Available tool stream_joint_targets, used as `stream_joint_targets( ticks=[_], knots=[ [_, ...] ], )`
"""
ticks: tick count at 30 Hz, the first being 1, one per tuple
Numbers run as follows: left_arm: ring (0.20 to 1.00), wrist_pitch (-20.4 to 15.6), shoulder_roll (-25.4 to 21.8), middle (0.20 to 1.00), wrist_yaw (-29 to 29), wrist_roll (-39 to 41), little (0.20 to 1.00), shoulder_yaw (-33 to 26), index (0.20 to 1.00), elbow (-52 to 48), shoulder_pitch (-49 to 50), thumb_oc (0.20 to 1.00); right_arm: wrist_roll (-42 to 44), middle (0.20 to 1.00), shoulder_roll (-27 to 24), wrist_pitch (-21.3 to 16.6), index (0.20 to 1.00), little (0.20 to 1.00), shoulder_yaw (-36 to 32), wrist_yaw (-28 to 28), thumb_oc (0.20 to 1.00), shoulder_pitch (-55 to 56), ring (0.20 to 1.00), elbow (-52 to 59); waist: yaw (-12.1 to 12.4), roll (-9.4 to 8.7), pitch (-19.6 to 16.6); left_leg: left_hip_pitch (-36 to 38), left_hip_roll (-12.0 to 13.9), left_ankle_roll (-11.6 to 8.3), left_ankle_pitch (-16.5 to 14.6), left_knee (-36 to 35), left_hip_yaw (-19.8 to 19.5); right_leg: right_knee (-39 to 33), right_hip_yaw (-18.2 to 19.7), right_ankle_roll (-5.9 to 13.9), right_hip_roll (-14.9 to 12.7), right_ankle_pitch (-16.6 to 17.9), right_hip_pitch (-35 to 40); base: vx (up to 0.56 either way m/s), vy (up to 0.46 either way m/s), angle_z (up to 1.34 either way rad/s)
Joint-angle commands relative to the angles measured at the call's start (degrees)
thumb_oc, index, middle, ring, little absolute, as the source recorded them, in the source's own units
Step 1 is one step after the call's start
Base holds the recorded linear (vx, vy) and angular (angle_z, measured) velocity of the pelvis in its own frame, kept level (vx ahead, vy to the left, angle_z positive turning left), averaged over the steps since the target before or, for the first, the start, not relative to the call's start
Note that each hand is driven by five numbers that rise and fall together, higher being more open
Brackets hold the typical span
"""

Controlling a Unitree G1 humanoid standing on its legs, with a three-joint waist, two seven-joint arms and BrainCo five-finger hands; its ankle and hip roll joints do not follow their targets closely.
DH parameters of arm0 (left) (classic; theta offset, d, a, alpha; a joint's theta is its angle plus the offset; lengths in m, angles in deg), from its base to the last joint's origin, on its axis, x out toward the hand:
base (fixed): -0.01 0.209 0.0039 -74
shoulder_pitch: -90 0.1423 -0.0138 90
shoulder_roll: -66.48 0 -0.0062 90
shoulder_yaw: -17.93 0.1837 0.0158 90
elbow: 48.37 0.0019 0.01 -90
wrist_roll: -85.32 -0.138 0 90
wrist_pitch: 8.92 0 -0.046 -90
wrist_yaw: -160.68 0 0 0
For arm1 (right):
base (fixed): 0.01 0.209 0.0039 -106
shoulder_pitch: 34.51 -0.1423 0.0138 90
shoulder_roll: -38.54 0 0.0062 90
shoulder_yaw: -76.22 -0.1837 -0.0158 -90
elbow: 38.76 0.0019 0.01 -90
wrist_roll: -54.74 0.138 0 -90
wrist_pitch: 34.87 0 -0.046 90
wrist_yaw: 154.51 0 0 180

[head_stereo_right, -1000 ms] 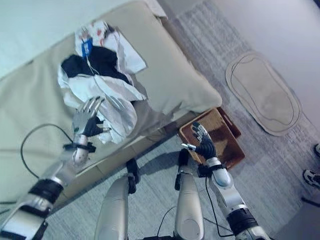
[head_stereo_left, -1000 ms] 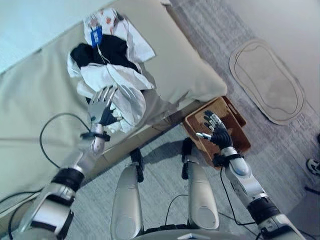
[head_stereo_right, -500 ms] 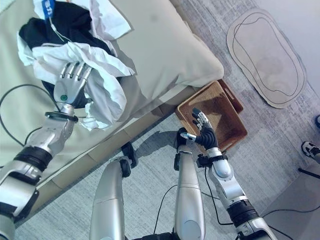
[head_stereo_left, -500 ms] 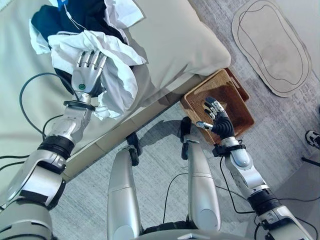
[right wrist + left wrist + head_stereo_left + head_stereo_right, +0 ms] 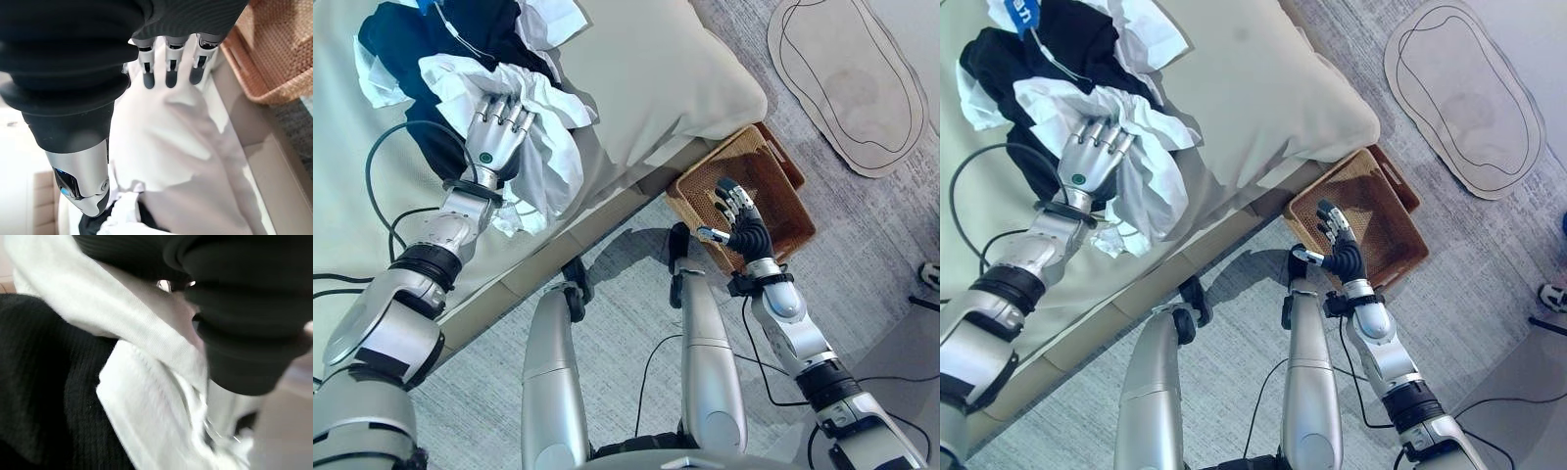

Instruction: Pick up clothes into the bucket

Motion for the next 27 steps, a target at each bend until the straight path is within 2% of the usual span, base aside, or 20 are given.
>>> stream_joint_targets(
  ticks=[1, 9, 15, 20, 24, 27],
  knots=[
    [0.2, -1.62, 0.93, 0.2, -2.86, -2.63, 0.2, 1.85, 0.2, 3.56, 5.0, 0.2, 0.5, 1.0, -1.39, -3.82, 1.0, 1.0, -0.73, -1.11, 1.0, 3.19, 1.0, 2.78, -0.14, 0.91, -6.58, -3.44, -1.2, -1.29, 4.97, -4.86, -8.65, 2.94, -0.54, 1.1, -0.45, -2.48, -0.93, 0.0, 0.0, 0.0],
    [0.2, -1.44, 1.46, 0.2, -2.25, -2.75, 0.2, 0.55, 0.2, 2.81, 7.15, 0.2, 0.31, 1.0, -1.02, -4.0, 1.0, 1.0, 0.1, -1.42, 1.0, 3.82, 1.0, 2.72, 0.36, 1.08, -8.04, -0.43, -1.5, -1.4, 5.73, -8.17, -8.43, -0.15, -1.09, 1.36, -0.76, -1.58, 2.08, 0.0, 0.002, -0.01],
    [0.2, -1.46, 1.94, 0.2, -1.83, -2.12, 0.2, -2.75, 0.2, 0.95, 10.83, 0.2, -0.83, 1.0, -0.68, -3.5, 1.0, 1.0, 0.15, -1.23, 1.0, 4.75, 1.0, 2.07, 1.32, 0.9, -8.96, 6.04, -2.22, -1.87, 7.68, -15.06, -8.32, -7.38, -1.96, 1.98, -1.51, 0.62, 8.8, 0.0, 0.0, 0.0],
    [0.2, -1.59, 1.95, 0.2, -1.67, -1.49, 0.2, -4.1, 0.2, -0.24, 12.06, 0.2, -1.13, 1.0, -0.29, -3.15, 1.0, 1.0, 0.18, -1.0, 1.0, 5.55, 1.0, 1.06, 1.8, 0.86, -9.07, 10.39, -2.61, -2.19, 9.0, -18.66, -8.52, -10.54, -3.09, 2.11, -1.82, 1.46, 13.32, 0.03, -0.016, 0.05],
    [0.2, -1.6, 2.24, 0.2, -0.92, 1.24, 0.2, -8.39, 0.2, -4.28, 14.26, 0.2, -1.36, 1.0, 0.12, -2.85, 1.0, 1.0, -0.38, -0.81, 1.0, 6.45, 1.0, 0.42, 2.57, 0.76, -9.86, 15.15, -2.59, -2.69, 10.34, -23.05, -8.83, -14.83, -4.42, 2.38, -2.16, 2.61, 18.84, 0.05, -0.036, 0.08],
    [0.2, -2.96, 3.03, 0.2, -0.29, 5.6, 0.2, -15.23, 0.2, -12.38, 18.85, 0.2, -1.98, 1.0, 0.76, -2.22, 1.0, 1.0, -1.51, -0.55, 1.0, 7.76, 1.0, -0.07, 3.2, 0.77, -10.79, 18.18, -2.73, -2.95, 11.62, -26.15, -9.34, -18.26, -5.69, 2.5, -2.49, 3.79, 22.62, 0.05, -0.053, 0.15]
  ],
)
